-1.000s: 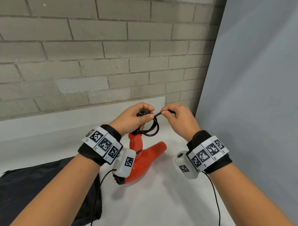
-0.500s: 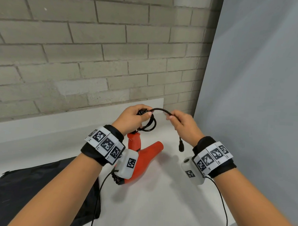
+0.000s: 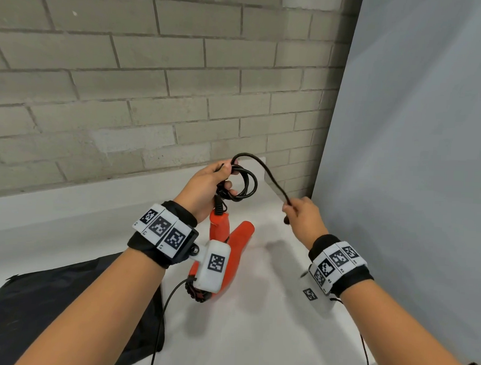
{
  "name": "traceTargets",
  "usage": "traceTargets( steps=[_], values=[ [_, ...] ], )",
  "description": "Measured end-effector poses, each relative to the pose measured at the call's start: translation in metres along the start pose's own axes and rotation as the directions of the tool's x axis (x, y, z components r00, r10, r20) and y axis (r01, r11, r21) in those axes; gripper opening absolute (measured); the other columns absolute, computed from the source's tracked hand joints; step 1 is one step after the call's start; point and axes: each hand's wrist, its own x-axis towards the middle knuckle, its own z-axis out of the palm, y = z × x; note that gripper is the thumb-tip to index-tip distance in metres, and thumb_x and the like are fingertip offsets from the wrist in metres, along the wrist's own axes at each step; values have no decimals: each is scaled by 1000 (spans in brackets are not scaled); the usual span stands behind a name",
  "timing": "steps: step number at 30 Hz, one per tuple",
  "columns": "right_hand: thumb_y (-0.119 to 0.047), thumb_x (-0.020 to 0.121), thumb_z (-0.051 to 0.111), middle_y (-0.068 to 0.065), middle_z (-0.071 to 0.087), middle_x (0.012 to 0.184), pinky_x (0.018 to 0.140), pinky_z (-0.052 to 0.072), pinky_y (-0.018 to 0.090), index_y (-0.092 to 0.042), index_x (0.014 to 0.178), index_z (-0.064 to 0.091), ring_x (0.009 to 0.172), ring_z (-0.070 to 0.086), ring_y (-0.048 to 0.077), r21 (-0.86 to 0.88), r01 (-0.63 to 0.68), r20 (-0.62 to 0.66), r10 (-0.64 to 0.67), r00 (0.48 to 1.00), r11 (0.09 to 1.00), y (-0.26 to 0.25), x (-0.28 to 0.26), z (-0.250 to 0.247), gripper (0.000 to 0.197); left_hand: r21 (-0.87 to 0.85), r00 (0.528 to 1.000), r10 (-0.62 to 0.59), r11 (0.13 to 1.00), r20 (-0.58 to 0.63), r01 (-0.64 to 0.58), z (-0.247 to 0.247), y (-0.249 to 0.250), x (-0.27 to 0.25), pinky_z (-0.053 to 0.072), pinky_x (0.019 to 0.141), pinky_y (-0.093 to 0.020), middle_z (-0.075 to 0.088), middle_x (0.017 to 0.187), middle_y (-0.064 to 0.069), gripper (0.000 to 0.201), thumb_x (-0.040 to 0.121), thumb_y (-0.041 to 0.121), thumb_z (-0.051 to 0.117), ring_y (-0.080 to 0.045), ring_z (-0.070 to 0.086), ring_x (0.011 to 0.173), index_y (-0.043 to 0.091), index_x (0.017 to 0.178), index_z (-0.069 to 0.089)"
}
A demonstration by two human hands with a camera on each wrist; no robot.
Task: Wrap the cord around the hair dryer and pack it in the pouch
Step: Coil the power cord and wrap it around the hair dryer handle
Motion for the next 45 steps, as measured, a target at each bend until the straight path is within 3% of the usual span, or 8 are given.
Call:
traceTargets(
  steps=[4,8,13,18,30,36,40,45],
  values=[
    [-13,93,47,-3,50,74,63,44,16,-22,75,55,60,52,1,315,117,-191,-57,980,942,-38,0,-13,22,12,1000,11,1000,-18,-11,-2,2,1,52,59,-18,49,88,1,17,96,16,38,-9,40,64,15,97,55],
    [-14,91,46,-13,59,66,55,46,14,-30,76,55,52,53,3,561,388,-401,-170,900,731,-76,-10,-22,24,44,1000,11,999,-7,-11,-1,4,0,52,62,-17,49,91,2,17,95,15,40,-9,42,70,16,100,55],
    [2,87,53,3,57,76,56,54,19,-21,78,58,55,57,4,654,349,-221,-271,937,672,-99,-18,-10,26,83,1000,-21,996,-2,21,3,4,-1,44,69,-25,53,91,0,31,97,22,35,-10,43,72,8,119,52],
    [-4,78,66,3,59,77,66,46,23,-14,76,61,69,53,14,397,360,-244,-281,928,844,-98,-20,2,12,98,997,-38,995,63,32,3,5,-4,44,81,-32,62,94,-2,30,98,27,30,-16,58,87,18,102,57],
    [2,75,60,0,41,89,69,36,10,-8,93,47,83,42,13,133,385,-380,-311,871,913,-98,-11,14,24,208,992,-43,978,116,18,9,4,-6,35,104,-39,62,110,5,29,96,33,33,-14,53,109,24,109,58],
    [1,86,49,-11,58,71,67,50,15,-14,113,44,66,59,-1,348,336,-95,-324,941,875,-87,-1,14,32,190,982,-1,981,186,-35,10,2,-6,45,61,-14,62,66,12,35,97,32,31,-2,49,60,14,95,60],
    [-24,92,50,3,62,74,67,53,44,-17,107,43,65,59,23,380,343,-59,-348,936,859,-78,-8,15,18,167,986,-2,986,168,-26,9,3,-2,44,59,-12,54,65,4,36,97,32,32,-5,47,58,11,90,60],
    [-62,83,39,5,49,71,60,43,38,-15,110,44,61,44,13,363,416,-54,-427,903,834,-57,-14,17,55,5,978,-1,1000,208,0,9,14,0,44,59,-18,58,66,8,33,97,30,31,-6,48,55,12,87,55]
  ],
)
